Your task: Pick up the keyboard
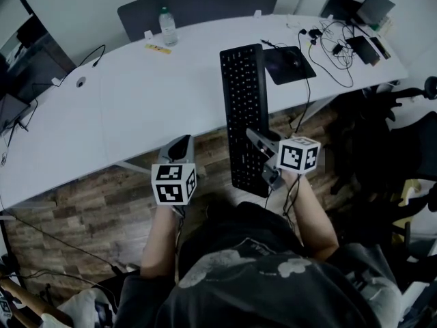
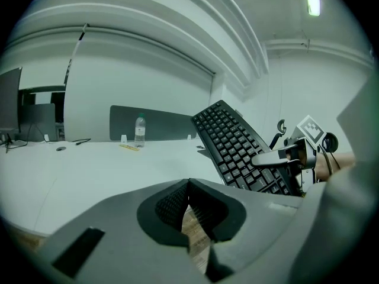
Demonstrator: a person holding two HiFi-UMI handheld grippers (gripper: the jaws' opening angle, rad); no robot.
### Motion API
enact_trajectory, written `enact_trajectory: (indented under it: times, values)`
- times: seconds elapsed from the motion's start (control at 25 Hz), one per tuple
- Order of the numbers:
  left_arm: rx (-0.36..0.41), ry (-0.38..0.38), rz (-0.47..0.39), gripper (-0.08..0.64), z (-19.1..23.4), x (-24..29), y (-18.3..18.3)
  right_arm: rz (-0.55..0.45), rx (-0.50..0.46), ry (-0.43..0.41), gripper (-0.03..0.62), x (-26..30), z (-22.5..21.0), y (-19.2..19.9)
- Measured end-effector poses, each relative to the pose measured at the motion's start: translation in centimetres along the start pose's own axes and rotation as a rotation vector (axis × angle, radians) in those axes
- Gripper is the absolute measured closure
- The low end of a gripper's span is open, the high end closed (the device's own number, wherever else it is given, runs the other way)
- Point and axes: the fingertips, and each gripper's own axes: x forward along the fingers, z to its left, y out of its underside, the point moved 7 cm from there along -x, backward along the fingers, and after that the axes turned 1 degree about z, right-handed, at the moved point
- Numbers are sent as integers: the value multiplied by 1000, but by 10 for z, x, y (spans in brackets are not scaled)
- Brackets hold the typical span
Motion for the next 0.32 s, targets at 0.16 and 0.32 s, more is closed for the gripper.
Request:
enact_trajectory:
  times: [0.16,0.32]
  values:
    - [-6,-22,-6,558,-17,-1,0,-29,0,-61,528,-10,-4,-8]
    - [3,-48,-9,558,-47,2,-3,-22,3,-57,528,-34,-20,-13]
